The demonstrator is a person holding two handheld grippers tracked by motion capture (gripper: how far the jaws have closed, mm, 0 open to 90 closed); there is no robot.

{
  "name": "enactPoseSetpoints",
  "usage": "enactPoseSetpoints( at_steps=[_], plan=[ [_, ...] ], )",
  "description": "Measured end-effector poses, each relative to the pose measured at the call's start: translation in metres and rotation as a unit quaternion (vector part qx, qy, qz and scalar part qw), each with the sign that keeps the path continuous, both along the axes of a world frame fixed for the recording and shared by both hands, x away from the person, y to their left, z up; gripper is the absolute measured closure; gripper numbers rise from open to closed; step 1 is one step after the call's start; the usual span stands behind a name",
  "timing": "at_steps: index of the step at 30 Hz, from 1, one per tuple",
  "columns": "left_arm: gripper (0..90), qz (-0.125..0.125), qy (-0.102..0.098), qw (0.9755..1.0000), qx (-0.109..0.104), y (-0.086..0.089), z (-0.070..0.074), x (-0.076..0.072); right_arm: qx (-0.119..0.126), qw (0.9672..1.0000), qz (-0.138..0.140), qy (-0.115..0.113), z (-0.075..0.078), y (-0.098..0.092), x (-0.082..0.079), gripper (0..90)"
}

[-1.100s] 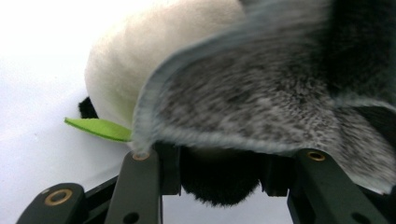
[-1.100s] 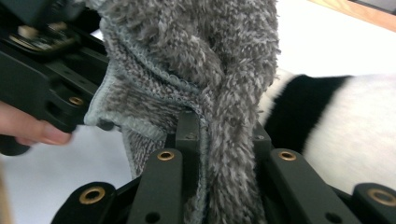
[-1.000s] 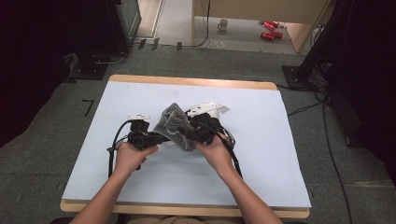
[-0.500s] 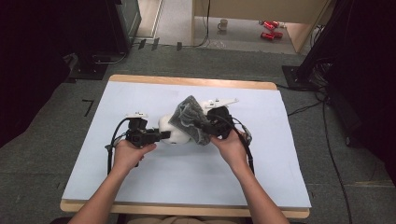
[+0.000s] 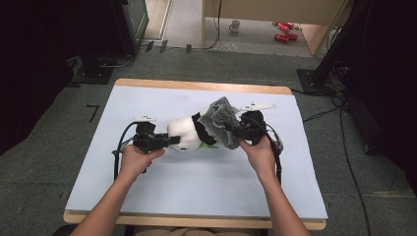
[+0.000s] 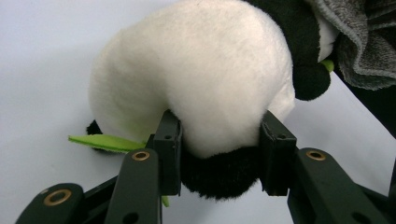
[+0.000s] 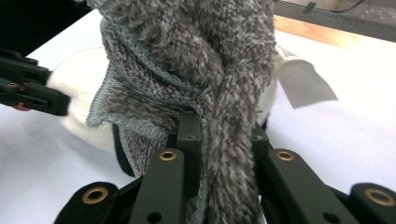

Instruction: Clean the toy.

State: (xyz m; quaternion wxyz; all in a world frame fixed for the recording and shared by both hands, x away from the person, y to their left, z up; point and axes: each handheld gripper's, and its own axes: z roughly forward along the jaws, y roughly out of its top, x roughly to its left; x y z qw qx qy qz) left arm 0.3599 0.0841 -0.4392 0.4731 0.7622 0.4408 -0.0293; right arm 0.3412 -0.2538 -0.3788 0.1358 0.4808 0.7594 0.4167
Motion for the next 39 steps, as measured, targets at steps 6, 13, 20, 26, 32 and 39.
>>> enactPoseSetpoints(
  at_steps=[6,13,20,26,32,39],
  plan=[
    [58.9,0.000,-0.005,1.0000,-0.001,0.002,-0.001,0.002,-0.001,0.9998,-0.019,0.007,-0.005,-0.012,0.001,75.9],
    [59.0,0.006,0.005,1.0000,0.001,0.007,-0.001,0.003,-0.039,0.9979,-0.049,0.017,-0.015,-0.029,0.004,76.1],
    [58.6,0.007,-0.002,1.0000,-0.003,0.006,-0.002,0.002,0.017,0.9993,-0.032,-0.010,0.011,-0.032,-0.004,76.1],
    [58.0,0.008,-0.012,0.9999,-0.001,0.004,-0.004,-0.003,0.049,0.9981,0.013,-0.037,0.033,-0.003,-0.014,76.0],
    [57.6,0.012,-0.022,0.9997,0.005,0.001,-0.004,-0.010,0.036,0.9960,0.075,-0.033,0.027,0.045,-0.015,76.0],
    [57.0,0.016,-0.031,0.9993,0.015,-0.002,-0.004,-0.020,0.014,0.9926,0.119,-0.022,0.009,0.089,-0.013,75.8]
  ],
)
